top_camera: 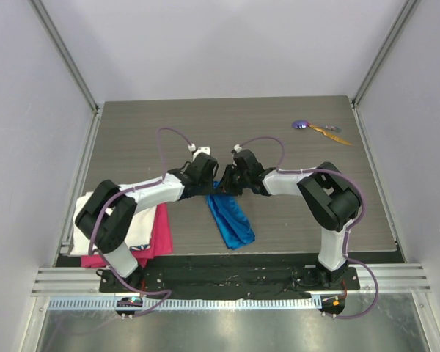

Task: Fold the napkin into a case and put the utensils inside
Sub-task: Grasp the top corner of the smaller rectangle folded napkin at the center of the board.

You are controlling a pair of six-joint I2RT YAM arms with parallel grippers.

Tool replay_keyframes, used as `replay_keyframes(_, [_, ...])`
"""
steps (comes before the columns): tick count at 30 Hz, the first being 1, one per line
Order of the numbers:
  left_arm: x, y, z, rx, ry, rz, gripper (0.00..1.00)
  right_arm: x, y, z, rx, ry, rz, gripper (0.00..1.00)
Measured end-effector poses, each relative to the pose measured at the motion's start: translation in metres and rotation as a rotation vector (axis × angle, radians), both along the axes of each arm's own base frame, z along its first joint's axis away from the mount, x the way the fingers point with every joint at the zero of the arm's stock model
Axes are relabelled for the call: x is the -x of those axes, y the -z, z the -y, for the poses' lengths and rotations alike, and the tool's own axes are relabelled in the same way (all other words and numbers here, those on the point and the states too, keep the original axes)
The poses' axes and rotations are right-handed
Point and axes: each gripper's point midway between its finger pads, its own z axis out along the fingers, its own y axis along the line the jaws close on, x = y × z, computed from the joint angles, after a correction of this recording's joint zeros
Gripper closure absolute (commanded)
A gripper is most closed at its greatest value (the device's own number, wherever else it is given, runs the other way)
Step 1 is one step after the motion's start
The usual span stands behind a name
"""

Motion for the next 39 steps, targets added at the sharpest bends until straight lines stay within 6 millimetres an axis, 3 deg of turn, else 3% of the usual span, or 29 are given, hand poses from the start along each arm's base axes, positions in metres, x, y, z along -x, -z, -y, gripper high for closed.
replay_keyframes(5, [0.001,0.004,-0.002,-0.013,-0.001,-0.009,0.90,0.000,0.000,0.000,-0.003,0.001,-0.004,0.99])
replay_keyframes(11, [-0.001,0.004,-0.001,-0.027,0.011,-0.010,1.00,0.002,0.001,-0.001,-0.006,-0.002,-0.013,0.99])
replay_keyframes(16, [0.001,-0.001,-0.003,0.056,0.012,0.001,1.00,0.009,0.002,-0.010,-0.008,-0.016,-0.021,0.99])
replay_keyframes(20, [0.005,0.003,-0.017,0.118,-0.025,-0.019,1.00,0.013,-0.001,-0.023,-0.012,-0.035,-0.008,0.99])
replay_keyframes(25, [0.006,0.010,-0.025,0.155,-0.051,-0.030,1.00,0.006,0.001,-0.032,-0.006,-0.030,-0.002,0.99])
replay_keyframes(32, [0.006,-0.007,-0.025,0.213,-0.050,0.006,1.00,-0.015,-0.005,-0.039,-0.010,-0.018,0.036,0.96])
replay_keyframes(39, [0.004,-0.005,-0.026,0.218,-0.058,-0.016,1.00,-0.016,0.004,-0.043,0.023,-0.044,0.063,0.89])
